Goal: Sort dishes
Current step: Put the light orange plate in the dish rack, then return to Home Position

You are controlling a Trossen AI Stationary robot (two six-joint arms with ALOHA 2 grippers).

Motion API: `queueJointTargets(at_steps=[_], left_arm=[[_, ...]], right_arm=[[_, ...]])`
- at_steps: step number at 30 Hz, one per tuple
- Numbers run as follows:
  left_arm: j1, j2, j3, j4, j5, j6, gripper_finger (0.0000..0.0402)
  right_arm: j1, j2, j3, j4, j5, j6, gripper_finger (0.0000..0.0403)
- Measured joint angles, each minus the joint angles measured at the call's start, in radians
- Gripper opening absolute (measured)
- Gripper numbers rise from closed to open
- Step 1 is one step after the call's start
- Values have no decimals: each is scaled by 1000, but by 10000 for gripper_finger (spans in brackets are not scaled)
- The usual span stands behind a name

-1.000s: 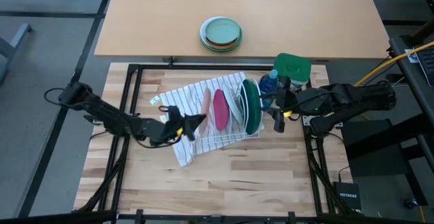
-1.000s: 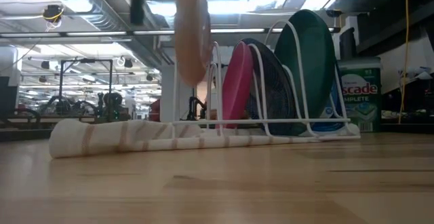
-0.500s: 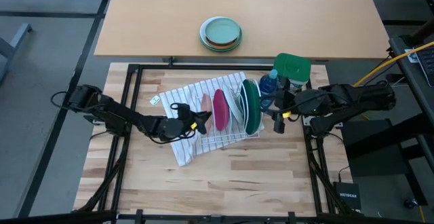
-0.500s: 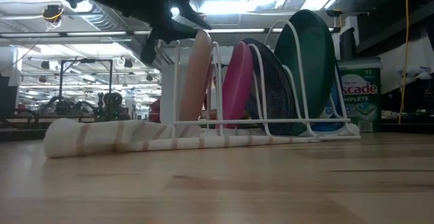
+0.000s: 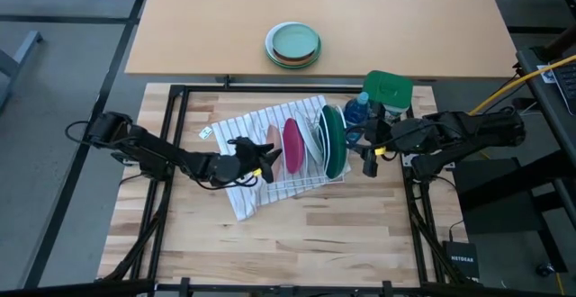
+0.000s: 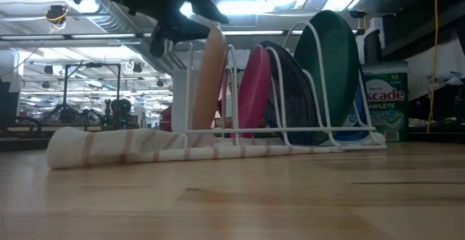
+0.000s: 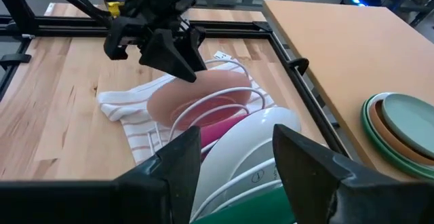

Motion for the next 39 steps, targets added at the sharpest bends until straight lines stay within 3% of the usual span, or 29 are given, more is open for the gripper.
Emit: queueJointTargets(at_steps=[4, 18, 25, 32, 39], left_arm=[[-6, -23, 0, 2, 0, 122, 152], [6, -36, 6, -261, -4, 164, 153], [-22, -79, -2, -279, 0, 346, 153], [-84, -247, -2, -328, 0, 447, 153], [-143, -551, -2, -677, -1, 428, 153]], right_arm=[[0, 0, 0, 0, 0, 1, 186], [0, 0, 0, 0, 0, 6, 186], [-1, 0, 0, 0, 0, 6, 186], [0, -10, -2, -4, -1, 61, 186], [0, -77, -15, -66, 17, 113, 186]])
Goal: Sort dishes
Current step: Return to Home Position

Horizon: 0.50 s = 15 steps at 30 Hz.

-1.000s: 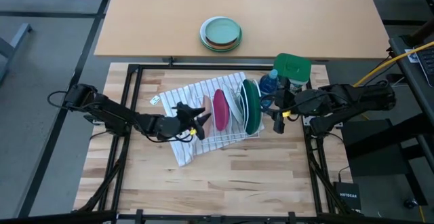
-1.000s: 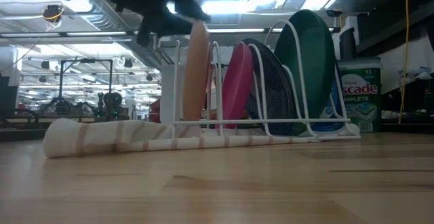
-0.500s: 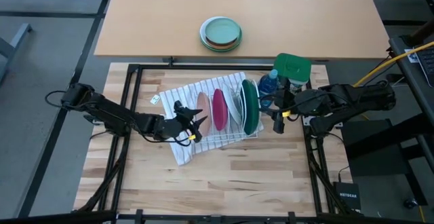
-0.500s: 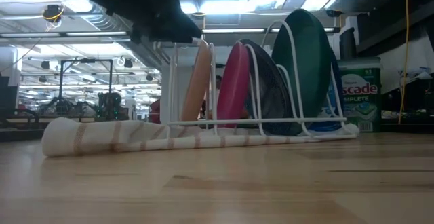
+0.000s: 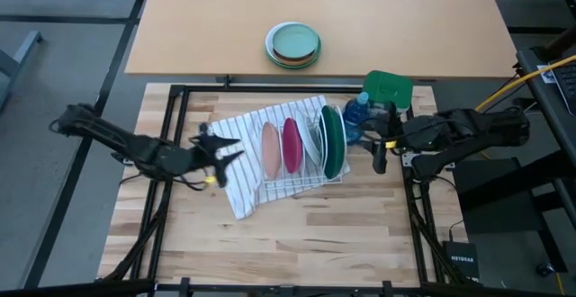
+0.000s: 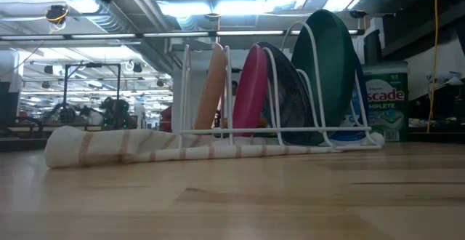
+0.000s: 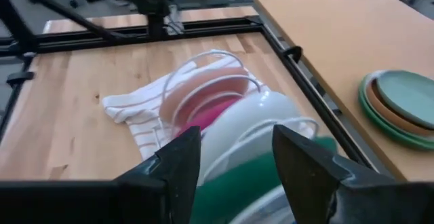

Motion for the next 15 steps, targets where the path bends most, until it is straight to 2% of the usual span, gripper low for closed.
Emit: queueJointTargets(at_steps=[2, 6, 11, 15], left_arm=[[-9, -85, -19, -64, -18, -21, 153], [-12, -229, -129, -63, -52, 4, 153], [18, -371, -303, -21, -52, 39, 153], [71, -469, -448, 130, -42, 122, 153]], right_arm=[[0, -40, -54, 21, 32, 17, 186], [0, -144, -254, 159, 79, 34, 186], [0, -262, -524, 446, 25, 21, 186], [0, -352, -689, 583, -9, 22, 186]])
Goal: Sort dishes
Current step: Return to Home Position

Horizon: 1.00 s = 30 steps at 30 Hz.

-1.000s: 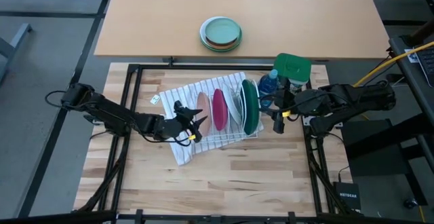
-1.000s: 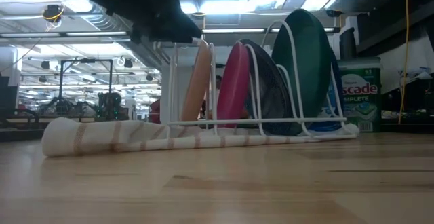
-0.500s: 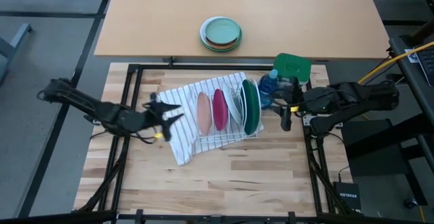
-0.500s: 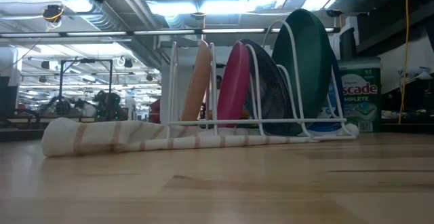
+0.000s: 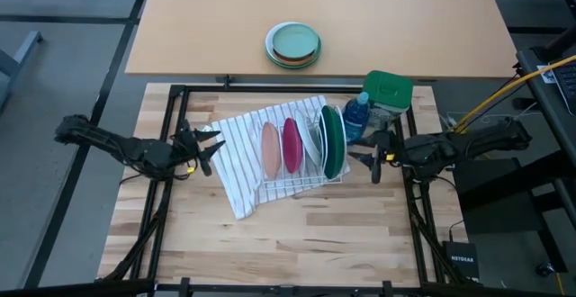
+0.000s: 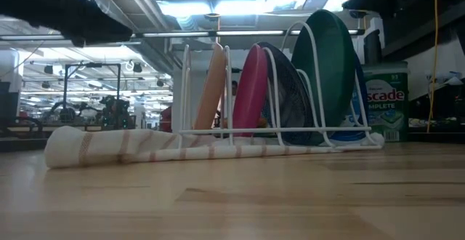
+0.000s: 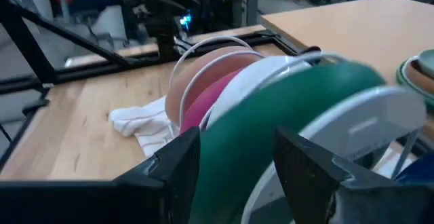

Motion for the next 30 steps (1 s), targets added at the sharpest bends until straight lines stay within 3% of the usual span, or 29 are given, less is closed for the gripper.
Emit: queueJointTargets(at_steps=[3, 8, 17, 21, 30], left_arm=[[43, -77, -78, 84, 50, 46, 153], [104, -218, -145, 91, 89, 92, 153], [162, -457, -158, 72, 98, 204, 153], [161, -450, -159, 34, 100, 185, 153], [161, -456, -158, -164, 101, 72, 153]], right_arm=[[0, -73, -86, 28, 1, 31, 186], [-1, -218, -180, 30, 3, 53, 186], [-1, -513, -255, -18, 44, 41, 186], [-1, -616, -291, -59, 38, 41, 186], [0, -615, -336, -64, -35, 52, 186]])
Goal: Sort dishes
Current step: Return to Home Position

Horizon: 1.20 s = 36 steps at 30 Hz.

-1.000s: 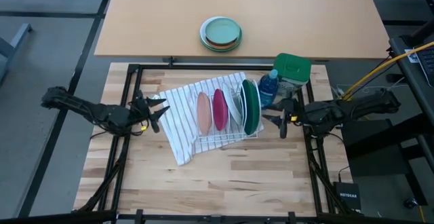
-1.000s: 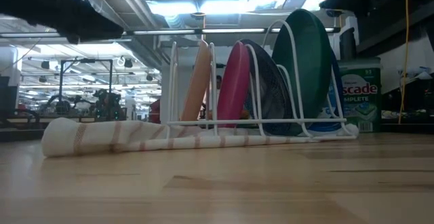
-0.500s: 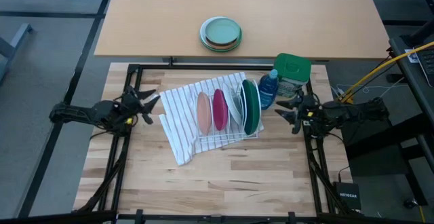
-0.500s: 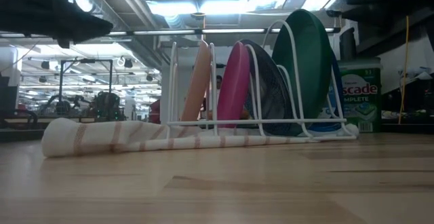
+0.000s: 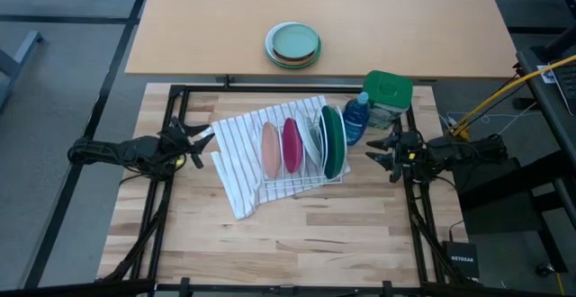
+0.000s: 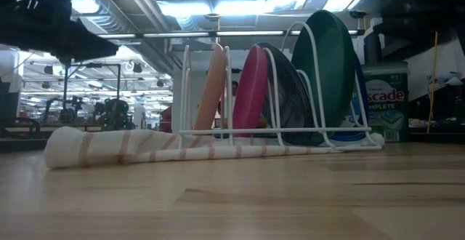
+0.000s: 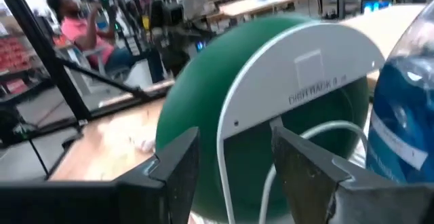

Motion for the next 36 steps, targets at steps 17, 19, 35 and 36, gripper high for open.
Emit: queueJointTargets(at_steps=[17, 19, 35, 36], left_arm=[[1, 0, 0, -227, -4, -116, 153], [1, 1, 0, -233, -5, -128, 153], [1, 1, 0, -235, -6, -131, 153], [1, 1, 0, -235, -6, -131, 153]], right_arm=[[0, 8, -139, 36, 1, 17, 186], [0, 9, -140, 35, 7, 18, 186], [-1, 13, -142, 31, -26, 21, 186], [-1, 13, -142, 31, -26, 21, 186]])
